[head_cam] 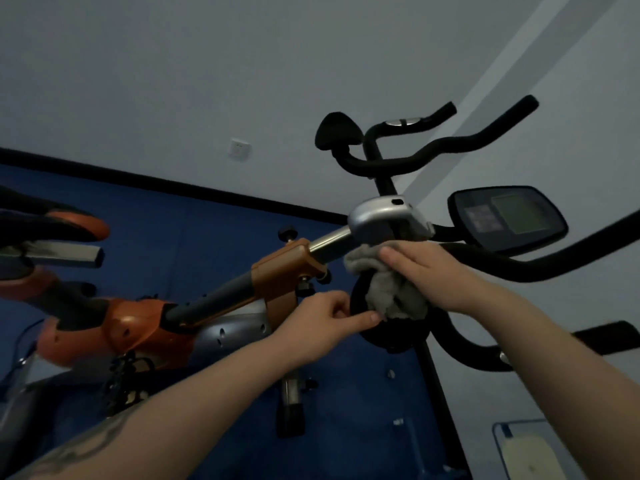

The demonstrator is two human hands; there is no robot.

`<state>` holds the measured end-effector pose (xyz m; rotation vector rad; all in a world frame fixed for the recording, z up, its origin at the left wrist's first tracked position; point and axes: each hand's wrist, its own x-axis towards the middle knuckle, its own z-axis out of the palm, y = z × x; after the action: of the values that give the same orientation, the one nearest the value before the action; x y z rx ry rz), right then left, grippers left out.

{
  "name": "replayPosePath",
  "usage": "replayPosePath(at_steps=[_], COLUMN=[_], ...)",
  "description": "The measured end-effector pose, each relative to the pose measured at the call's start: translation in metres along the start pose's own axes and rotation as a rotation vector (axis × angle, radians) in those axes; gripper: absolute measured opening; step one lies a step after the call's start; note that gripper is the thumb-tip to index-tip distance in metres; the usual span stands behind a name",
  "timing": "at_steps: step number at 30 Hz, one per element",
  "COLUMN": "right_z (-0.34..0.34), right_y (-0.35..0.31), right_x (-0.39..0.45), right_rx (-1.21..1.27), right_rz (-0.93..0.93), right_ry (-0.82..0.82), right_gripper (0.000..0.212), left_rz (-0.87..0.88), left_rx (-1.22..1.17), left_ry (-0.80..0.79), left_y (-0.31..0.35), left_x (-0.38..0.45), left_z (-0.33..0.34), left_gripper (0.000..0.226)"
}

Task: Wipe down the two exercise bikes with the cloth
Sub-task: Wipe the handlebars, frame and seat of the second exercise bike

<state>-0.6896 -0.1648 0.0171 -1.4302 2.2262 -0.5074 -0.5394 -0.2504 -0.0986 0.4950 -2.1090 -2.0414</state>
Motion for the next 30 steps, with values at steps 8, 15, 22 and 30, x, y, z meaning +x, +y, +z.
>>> replayPosePath(at_steps=[8,15,22,30], right_z=[0.049,0.093,0.091,0.103], right_y=[-0.009,-0.030,-0.033,-0.049], right_x=[-0.026,-0.063,-0.038,-0.052], right_rx=[0.127,0.232,0.261,0.547], right_rz=[0.452,0.629,0.849,0.892], right_ry=[0.484,0.767,0.909,0.984], right_gripper=[0.035,0.042,0.026,0.029], left_rz=[0.148,0.202,0.231,0.229], left_rx=[-0.135,-0.208,-0.098,-0.096], left_ry=[-0.060,-0.178,-0.243,-0.314], left_y=[0.018,0.033,0.040,0.042], left_x=[0.020,0.032,0.045,0.055], left_z=[-0.008,-0.021,-0.021,-0.017], left_gripper=[0.035,0.042,0.022,0.024])
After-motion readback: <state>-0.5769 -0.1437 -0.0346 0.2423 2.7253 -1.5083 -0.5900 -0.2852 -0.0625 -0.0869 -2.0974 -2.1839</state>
